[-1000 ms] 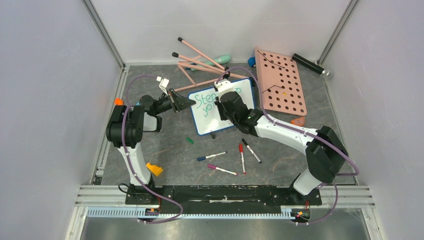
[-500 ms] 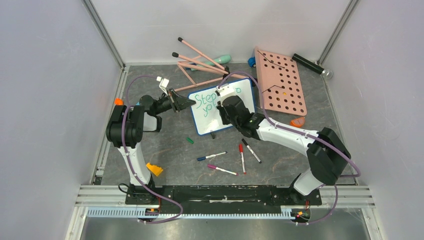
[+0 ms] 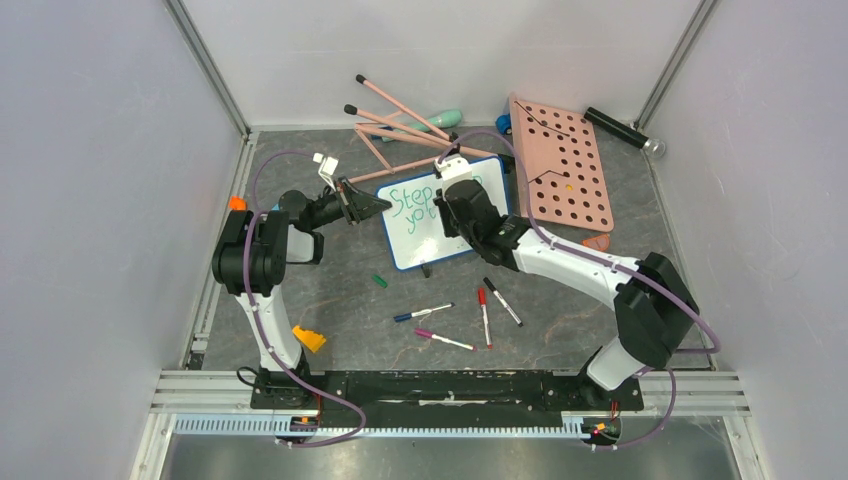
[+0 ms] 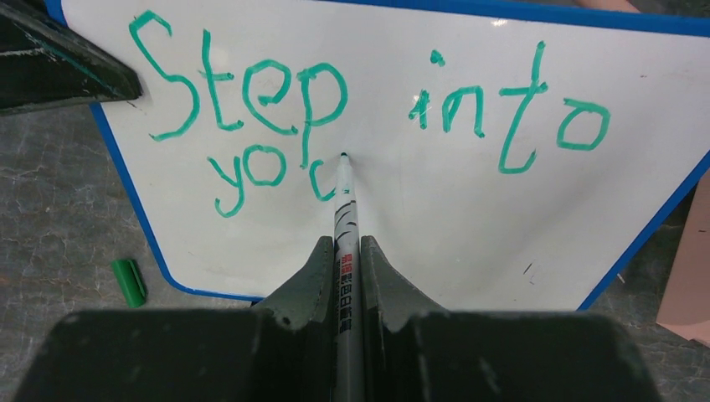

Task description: Write a sentence on the whiteboard

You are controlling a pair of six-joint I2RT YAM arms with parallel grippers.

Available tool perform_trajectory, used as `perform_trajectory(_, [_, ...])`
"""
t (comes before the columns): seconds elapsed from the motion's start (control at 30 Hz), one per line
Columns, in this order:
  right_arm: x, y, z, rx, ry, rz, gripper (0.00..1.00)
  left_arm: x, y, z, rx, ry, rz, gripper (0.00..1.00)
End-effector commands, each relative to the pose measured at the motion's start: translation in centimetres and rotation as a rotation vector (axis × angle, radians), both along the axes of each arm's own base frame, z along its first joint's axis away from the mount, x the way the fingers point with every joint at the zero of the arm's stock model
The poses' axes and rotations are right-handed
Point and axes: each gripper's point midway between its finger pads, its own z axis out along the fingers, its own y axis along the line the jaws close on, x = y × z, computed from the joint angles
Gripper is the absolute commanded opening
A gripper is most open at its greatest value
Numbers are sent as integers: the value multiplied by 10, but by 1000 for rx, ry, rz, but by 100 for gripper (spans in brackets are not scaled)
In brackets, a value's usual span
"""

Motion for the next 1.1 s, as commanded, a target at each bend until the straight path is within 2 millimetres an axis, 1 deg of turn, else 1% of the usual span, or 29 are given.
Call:
perform_trajectory(0.0, [14, 6, 23, 23, -51, -12, 0, 5, 2, 14, 18, -144, 1, 2])
perform_trajectory(0.2, [7, 5, 10, 22, -21, 3, 0, 5, 2, 14, 18, -144, 1, 2])
perform_trajectory(0.4, [-4, -1, -2, 27, 3, 7, 0, 5, 2, 15, 19, -146, 0, 2])
perform_trajectory(0.6, [-8, -8, -9, 13, 14, -1, 0, 5, 2, 15, 18, -145, 1, 2])
perform_trajectory(0.8, [-6, -10, -2, 1, 2, -10, 0, 5, 2, 14, 18, -145, 1, 2])
perform_trajectory(1.07, [-9, -9, 24, 44, -30, 10, 0, 5, 2, 14, 19, -145, 0, 2])
